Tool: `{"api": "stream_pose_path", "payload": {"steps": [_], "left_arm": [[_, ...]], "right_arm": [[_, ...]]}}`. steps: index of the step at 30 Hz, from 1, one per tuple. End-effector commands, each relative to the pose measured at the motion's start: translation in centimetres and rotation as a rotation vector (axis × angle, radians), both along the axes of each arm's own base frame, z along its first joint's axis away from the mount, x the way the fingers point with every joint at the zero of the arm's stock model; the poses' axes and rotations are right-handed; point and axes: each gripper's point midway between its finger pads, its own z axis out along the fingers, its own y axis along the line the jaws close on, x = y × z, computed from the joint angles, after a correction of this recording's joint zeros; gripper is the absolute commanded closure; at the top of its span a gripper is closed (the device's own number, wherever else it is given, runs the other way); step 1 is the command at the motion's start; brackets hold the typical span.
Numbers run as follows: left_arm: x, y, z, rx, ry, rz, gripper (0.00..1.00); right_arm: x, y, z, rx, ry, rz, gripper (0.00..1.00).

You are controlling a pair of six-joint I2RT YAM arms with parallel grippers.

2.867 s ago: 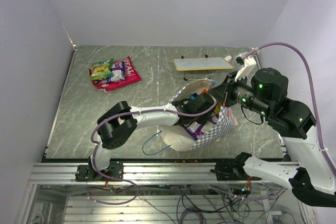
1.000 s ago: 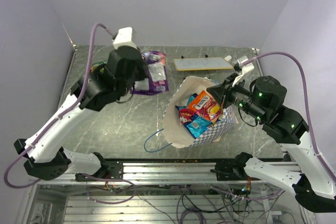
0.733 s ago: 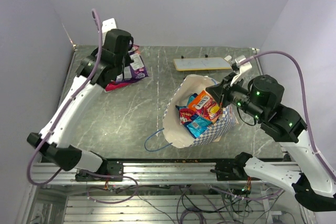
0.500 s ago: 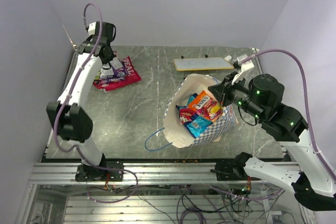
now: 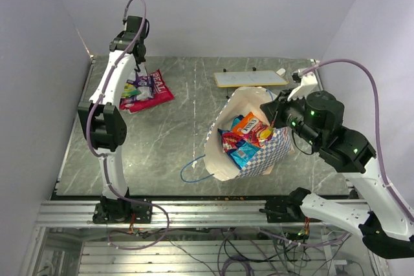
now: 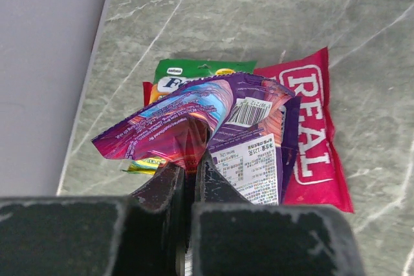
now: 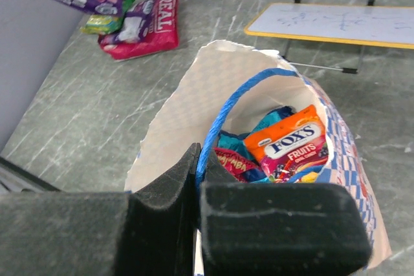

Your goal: Take the snacks out of the paper bag

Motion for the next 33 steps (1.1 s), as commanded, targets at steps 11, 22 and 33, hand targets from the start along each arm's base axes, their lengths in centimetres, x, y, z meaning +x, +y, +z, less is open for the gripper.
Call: {"api": "stream_pose_path", "payload": {"steps": [11, 22, 33], "left_arm": [[2.7, -1.3, -6.3, 0.040, 0.151, -0.159, 0.92], [3.1, -1.4, -9.9, -0.007, 0.172, -0.112, 0.70], [2.4, -2.1, -4.8, -0.065, 0.082, -0.125, 0.27]], "right_arm": [[1.8, -0.9, 0.8, -0.045, -0.043, -0.089, 1.00], [2.8, -0.3, 0.1, -0.215, -0.058, -0.018, 1.00], [3.0, -0.3, -0.1, -0.251, -0.082, -0.001, 1.00]]}}
